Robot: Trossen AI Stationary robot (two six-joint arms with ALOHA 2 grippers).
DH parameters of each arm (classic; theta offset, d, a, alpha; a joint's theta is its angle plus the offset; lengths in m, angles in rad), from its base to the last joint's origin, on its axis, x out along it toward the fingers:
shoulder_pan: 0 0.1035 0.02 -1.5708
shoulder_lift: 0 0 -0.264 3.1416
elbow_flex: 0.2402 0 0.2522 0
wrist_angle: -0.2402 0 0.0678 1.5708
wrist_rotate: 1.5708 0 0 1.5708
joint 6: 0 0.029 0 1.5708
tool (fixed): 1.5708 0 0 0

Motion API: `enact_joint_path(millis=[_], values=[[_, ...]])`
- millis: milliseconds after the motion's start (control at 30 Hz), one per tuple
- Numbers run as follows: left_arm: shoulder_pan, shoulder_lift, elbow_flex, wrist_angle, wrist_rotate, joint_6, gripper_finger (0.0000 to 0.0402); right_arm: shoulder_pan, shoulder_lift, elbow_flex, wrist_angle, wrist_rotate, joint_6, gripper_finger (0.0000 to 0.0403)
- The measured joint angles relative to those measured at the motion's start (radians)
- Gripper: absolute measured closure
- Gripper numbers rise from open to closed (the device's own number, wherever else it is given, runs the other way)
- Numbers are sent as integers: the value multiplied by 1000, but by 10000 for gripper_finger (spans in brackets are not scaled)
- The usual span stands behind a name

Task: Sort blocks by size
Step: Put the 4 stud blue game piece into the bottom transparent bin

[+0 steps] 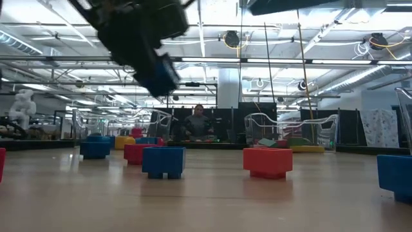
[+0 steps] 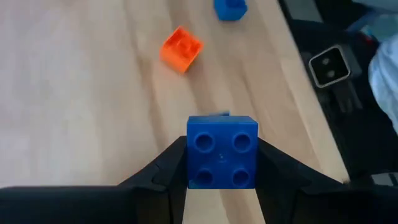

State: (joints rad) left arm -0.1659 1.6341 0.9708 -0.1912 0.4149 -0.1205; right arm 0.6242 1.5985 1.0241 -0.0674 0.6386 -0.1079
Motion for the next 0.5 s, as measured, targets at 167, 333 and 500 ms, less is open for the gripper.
enact_joint_path(millis=[167, 333, 500], values=[[0, 107, 110, 16, 74, 54, 259, -31, 30, 0, 38, -19, -109, 172], [8, 166, 183, 52, 127, 100, 259, -29, 68, 0, 57, -44, -160, 174], [23, 217, 242, 91, 174, 103, 259, -28, 100, 0, 76, -42, -182, 193]])
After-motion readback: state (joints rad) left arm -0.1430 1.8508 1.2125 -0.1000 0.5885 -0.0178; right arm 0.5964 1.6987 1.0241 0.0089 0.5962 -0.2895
